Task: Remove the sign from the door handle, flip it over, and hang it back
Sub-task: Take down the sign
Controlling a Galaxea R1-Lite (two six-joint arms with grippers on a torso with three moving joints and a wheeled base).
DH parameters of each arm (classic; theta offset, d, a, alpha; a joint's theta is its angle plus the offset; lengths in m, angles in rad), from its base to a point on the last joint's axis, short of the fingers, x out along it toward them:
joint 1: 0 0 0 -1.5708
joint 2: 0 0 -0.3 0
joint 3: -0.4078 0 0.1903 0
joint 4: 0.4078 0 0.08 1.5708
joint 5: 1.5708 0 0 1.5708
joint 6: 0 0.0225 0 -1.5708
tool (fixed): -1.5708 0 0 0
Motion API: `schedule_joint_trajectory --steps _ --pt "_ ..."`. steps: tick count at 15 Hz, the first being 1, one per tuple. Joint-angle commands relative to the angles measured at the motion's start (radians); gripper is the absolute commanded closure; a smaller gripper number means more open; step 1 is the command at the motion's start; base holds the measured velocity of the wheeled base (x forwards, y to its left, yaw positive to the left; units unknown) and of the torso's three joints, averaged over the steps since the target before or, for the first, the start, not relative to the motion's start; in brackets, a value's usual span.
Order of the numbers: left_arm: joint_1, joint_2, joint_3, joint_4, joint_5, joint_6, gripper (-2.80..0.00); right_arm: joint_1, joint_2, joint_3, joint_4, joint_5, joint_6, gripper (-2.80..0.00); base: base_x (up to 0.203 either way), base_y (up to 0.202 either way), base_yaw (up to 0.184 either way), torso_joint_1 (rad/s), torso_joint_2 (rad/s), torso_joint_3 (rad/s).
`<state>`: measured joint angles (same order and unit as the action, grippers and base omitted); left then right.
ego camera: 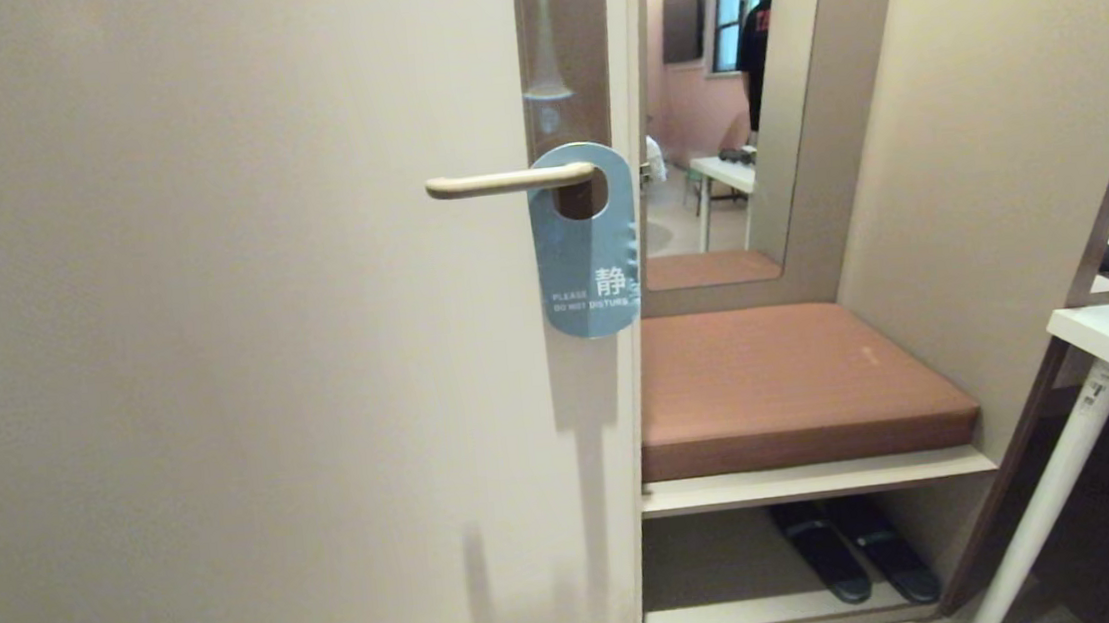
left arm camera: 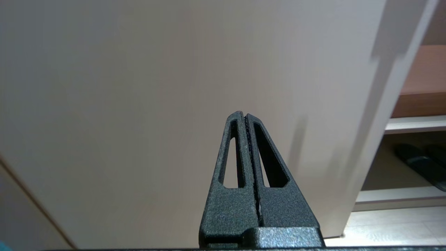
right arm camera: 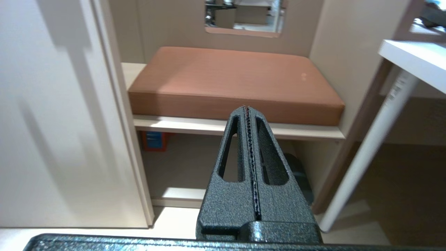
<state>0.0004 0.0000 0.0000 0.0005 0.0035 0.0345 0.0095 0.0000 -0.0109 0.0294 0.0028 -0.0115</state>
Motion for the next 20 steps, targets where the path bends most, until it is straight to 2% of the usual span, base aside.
schedule_joint_trajectory --steps 1,20 --pt "0.0 0.0 0.0 0.001 0.0 -0.002 0.0 0.0 0.0 0.0 0.0 0.0 -0.001 0.0 0.0 0.0 0.0 0.0 0.0 0.0" --pt "0.001 0.0 0.0 -0.001 0.003 -0.005 0.0 0.0 0.0 0.0 0.0 0.0 -0.001 0.0 0.0 0.0 0.0 0.0 0.0 0.0"
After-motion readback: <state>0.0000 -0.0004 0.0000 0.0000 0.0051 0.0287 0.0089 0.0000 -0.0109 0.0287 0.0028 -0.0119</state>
